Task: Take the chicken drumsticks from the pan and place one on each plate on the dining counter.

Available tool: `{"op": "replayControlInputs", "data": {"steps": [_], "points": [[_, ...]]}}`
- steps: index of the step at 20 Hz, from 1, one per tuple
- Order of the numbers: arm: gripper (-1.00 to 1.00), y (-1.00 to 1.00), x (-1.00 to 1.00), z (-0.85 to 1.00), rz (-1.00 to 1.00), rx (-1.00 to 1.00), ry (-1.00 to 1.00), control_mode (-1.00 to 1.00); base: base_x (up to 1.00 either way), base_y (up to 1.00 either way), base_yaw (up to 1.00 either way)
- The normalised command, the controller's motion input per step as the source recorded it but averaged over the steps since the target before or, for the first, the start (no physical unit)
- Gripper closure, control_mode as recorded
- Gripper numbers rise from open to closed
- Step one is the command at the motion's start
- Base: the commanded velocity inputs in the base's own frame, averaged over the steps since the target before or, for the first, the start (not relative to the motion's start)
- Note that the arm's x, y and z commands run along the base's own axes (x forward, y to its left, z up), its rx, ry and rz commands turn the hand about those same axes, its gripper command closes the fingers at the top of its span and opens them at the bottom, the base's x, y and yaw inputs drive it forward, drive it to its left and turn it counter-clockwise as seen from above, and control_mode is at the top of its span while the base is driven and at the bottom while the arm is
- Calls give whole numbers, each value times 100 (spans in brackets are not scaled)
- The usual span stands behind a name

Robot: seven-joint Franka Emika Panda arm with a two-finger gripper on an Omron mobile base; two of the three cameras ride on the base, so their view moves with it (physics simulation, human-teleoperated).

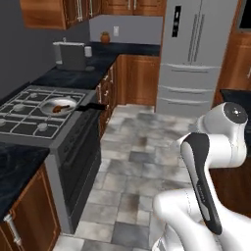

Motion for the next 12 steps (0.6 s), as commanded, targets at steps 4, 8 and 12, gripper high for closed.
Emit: {"op": "replayControlInputs", "data": {"steps": [4, 8, 12], "points": [[-100, 0, 0, 0, 0, 0, 0, 100, 100, 14, 4], [-100, 0, 0, 0, 0, 0, 0, 100, 100, -42, 34], [-100, 0, 0, 0, 0, 0, 0, 100, 100, -57, 56]]}}
